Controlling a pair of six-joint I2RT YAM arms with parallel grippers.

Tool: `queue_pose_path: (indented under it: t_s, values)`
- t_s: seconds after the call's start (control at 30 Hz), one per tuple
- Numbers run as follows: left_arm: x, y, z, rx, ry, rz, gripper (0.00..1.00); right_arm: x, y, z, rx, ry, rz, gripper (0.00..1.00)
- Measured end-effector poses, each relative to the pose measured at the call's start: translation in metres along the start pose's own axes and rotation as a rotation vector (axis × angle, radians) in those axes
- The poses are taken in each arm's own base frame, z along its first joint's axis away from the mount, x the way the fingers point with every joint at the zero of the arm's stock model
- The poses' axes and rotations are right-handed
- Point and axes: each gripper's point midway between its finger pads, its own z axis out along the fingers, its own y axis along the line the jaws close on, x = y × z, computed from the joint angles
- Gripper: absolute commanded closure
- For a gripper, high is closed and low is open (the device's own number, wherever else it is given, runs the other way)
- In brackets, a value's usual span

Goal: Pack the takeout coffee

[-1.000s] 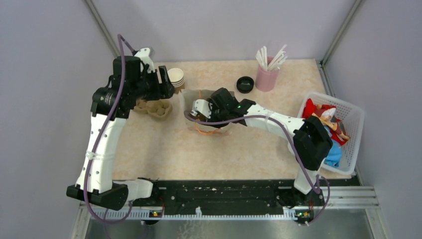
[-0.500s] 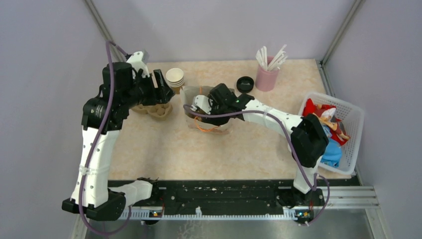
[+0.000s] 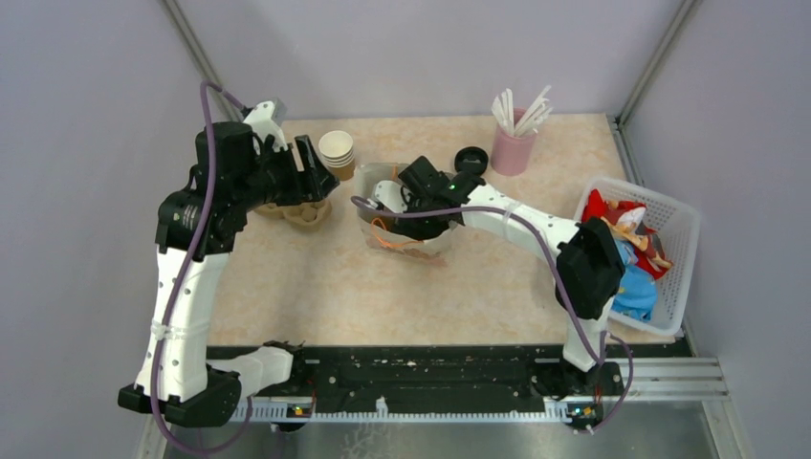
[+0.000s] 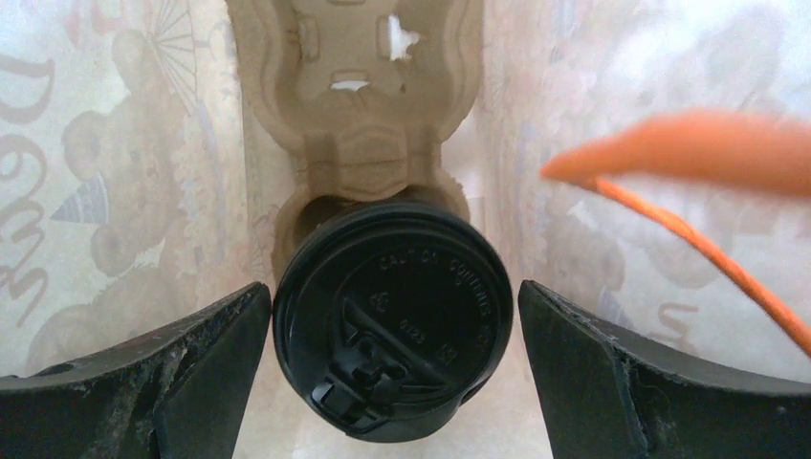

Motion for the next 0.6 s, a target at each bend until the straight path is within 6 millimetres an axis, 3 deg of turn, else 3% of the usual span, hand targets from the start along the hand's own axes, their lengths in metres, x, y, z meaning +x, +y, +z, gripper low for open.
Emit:
queue_pose_path:
  t_s: [0.3,0.6]
  values:
    - [0.001,-0.004,0.000,0.020,0.008,-0.009,0.29,-0.014,-0.007,-0.015,0.023,-0.001,0.052,0.01]
    - [0.004,-0.006,0.001,0.034,0.019,-0.011,0.29,-0.021,0.001,-0.028,0.024,0.018,0.065,0.01]
